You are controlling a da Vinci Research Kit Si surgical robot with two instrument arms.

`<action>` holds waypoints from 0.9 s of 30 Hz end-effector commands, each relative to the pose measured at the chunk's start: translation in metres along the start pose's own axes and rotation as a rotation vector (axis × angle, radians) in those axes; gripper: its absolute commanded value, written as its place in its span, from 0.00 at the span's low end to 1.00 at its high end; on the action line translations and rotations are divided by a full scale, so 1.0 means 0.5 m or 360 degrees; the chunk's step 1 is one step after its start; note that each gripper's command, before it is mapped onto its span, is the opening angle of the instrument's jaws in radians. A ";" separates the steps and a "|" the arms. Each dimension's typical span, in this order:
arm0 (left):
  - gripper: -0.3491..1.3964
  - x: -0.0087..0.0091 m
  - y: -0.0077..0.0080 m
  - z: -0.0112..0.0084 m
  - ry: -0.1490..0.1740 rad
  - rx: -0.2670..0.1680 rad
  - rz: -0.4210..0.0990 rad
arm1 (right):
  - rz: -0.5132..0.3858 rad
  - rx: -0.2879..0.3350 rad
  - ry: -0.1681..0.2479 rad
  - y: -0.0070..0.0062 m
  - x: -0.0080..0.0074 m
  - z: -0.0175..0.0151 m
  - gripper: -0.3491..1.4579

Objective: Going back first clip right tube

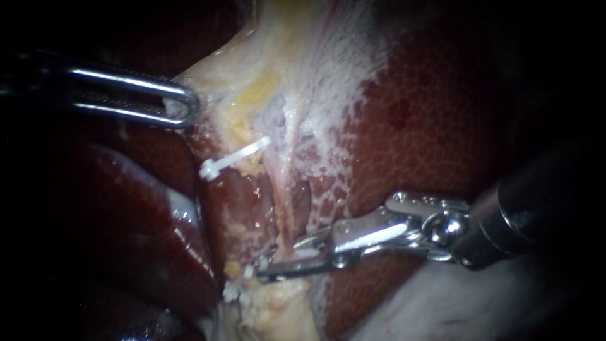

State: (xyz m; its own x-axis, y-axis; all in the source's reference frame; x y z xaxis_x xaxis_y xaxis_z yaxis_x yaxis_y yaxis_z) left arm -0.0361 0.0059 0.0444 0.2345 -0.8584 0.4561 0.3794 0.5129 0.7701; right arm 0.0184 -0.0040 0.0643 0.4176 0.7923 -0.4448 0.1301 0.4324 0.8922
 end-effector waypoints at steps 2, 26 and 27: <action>0.00 0.0000 0.0000 0.0000 0.0000 0.0000 0.0000 | -0.0010 0.0000 -0.0001 -0.0001 0.0000 0.0000 0.00; 0.00 0.0002 0.0000 -0.0002 0.0000 0.0000 0.0001 | -0.0434 -0.0015 -0.0035 0.0005 0.0000 0.0010 0.44; 0.00 0.0002 0.0000 -0.0002 0.0000 0.0000 0.0001 | -0.0461 -0.0016 -0.0037 0.0005 0.0002 0.0011 0.45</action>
State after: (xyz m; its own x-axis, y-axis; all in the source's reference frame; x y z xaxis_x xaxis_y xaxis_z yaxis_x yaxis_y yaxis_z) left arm -0.0360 0.0059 0.0444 0.2348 -0.8582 0.4565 0.3789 0.5133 0.7701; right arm 0.0191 -0.0040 0.0644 0.3813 0.6116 -0.6932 0.2450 0.6562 0.7137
